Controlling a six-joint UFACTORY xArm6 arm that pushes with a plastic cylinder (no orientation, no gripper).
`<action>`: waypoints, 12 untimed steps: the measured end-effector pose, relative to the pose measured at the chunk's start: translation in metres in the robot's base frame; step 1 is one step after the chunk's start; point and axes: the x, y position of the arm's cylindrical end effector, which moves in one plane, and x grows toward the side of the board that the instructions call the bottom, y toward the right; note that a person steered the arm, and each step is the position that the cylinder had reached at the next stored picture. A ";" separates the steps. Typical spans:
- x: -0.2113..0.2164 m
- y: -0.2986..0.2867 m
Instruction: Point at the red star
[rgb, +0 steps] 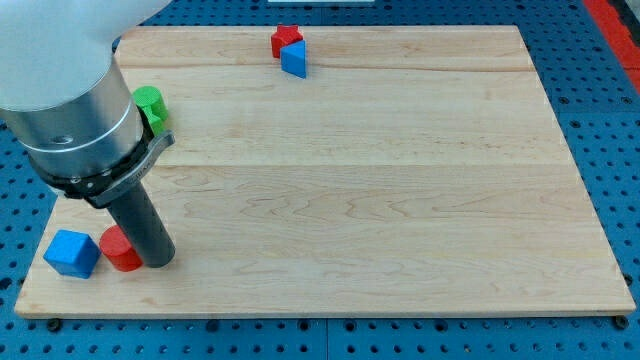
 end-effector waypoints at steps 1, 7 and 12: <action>-0.002 0.000; -0.134 0.207; -0.372 0.241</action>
